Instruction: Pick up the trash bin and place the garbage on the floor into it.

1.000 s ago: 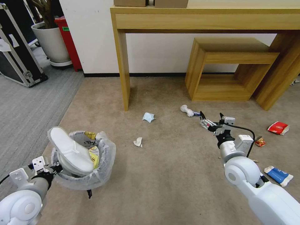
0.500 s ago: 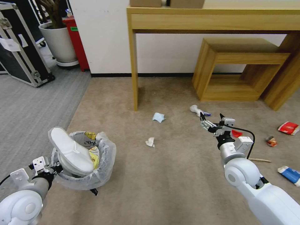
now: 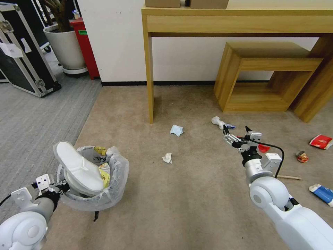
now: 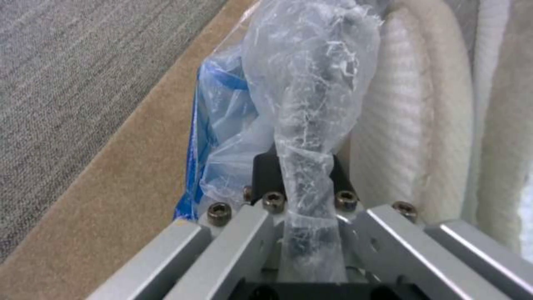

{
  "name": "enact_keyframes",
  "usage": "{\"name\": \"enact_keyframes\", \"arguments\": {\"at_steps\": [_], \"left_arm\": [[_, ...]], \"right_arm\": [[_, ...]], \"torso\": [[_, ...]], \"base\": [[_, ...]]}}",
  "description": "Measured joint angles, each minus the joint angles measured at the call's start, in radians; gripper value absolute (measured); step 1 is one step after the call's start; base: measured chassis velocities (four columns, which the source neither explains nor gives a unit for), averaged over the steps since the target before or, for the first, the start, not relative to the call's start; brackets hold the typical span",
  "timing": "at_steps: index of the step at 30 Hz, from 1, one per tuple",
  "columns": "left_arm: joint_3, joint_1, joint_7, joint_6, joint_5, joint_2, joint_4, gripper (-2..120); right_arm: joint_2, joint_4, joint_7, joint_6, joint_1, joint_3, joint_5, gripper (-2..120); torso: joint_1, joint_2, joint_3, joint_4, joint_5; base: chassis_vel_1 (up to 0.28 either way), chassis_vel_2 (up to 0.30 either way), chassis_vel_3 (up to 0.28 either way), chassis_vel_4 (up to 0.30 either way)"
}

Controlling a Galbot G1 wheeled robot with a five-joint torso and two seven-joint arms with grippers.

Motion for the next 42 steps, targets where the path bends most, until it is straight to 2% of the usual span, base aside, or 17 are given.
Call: {"name": "enact_keyframes", "arguments": {"at_steps": [13,24,34,37,42], "left_arm": [[-0.005,0.009,0.004,-0.003,0.002,0.001,-0.006,0],[-0.006,0.014,0.006,-0.005,0.003,-0.001,-0.011,0],[-0.002,0.014,0.011,-0.01,0.014,-0.007,-0.005,0],[0.002,0.011,0.011,-0.011,0.016,-0.008,-0.002,0],[0.007,0.007,0.01,-0.01,0.018,-0.01,0.001,0]], "right_arm": [[-0.006,0.021,0.019,-0.019,-0.018,0.018,-0.003,100],[-0.007,0.029,0.018,-0.02,-0.034,0.03,-0.012,100],[0.002,0.018,0.016,-0.003,-0.02,-0.004,-0.036,100],[0.002,0.022,0.035,-0.038,-0.008,-0.025,-0.004,100],[-0.003,0.044,0.096,-0.149,0.031,-0.084,0.147,100]], "torso": [[0.0,0.0,0.0,-0.0001,0.0001],[0.0,0.0,0.0,-0.0003,-0.0003],[0.0,0.0,0.0,-0.0001,0.0003],[0.0,0.0,0.0,-0.0001,-0.0001],[0.0,0.0,0.0,0.0,0.0]], "base": [[-0.047,0.046,0.041,-0.045],[-0.232,0.232,0.223,-0.227],[-0.186,0.188,0.173,-0.182],[0.0,0.0,0.0,0.0],[0.046,-0.055,-0.032,0.045]]}}
